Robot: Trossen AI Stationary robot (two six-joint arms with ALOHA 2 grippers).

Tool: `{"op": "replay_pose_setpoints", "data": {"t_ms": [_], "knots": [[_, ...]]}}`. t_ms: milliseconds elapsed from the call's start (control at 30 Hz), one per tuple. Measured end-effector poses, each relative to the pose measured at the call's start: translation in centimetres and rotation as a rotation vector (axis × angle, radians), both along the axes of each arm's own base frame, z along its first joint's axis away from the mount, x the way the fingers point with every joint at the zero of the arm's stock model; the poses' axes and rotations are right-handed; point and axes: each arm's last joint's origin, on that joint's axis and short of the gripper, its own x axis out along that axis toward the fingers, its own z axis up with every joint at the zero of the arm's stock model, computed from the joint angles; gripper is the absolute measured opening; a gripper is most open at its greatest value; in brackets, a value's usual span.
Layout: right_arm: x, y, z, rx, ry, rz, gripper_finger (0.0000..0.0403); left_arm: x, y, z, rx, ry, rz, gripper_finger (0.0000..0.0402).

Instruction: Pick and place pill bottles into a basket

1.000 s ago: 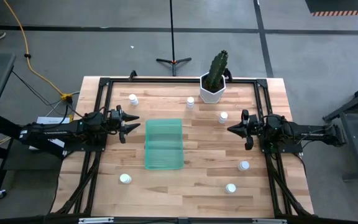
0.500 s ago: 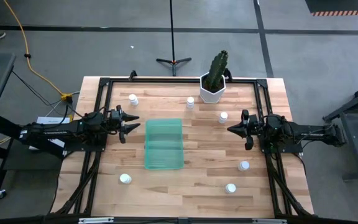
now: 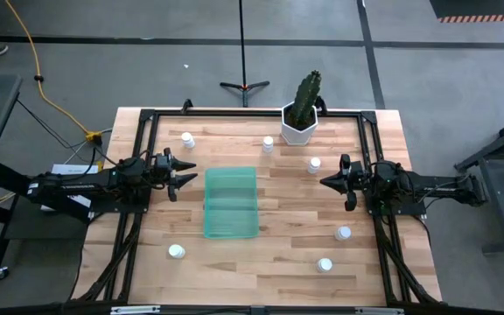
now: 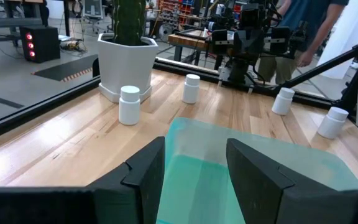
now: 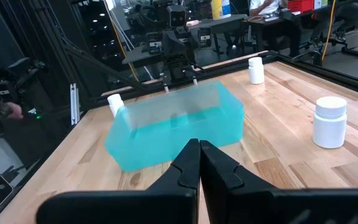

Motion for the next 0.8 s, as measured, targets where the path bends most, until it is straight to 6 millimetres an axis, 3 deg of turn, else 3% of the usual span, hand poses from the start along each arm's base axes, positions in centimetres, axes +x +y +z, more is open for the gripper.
{"op": "replay_pose_setpoints", "data": {"t_ms": [567, 800], "knots": [[0.0, 0.0, 0.01, 0.0, -0.001, -0.001, 0.0, 0.0, 0.0, 0.0, 0.0, 0.0, -0.001, 0.0205], [-0.02, -0.38, 0.22, 0.014, -0.024, -0.134, 0.0, -0.02, 0.08, 0.05, -0.035, -0.015, 0.031, 0.0205]]}}
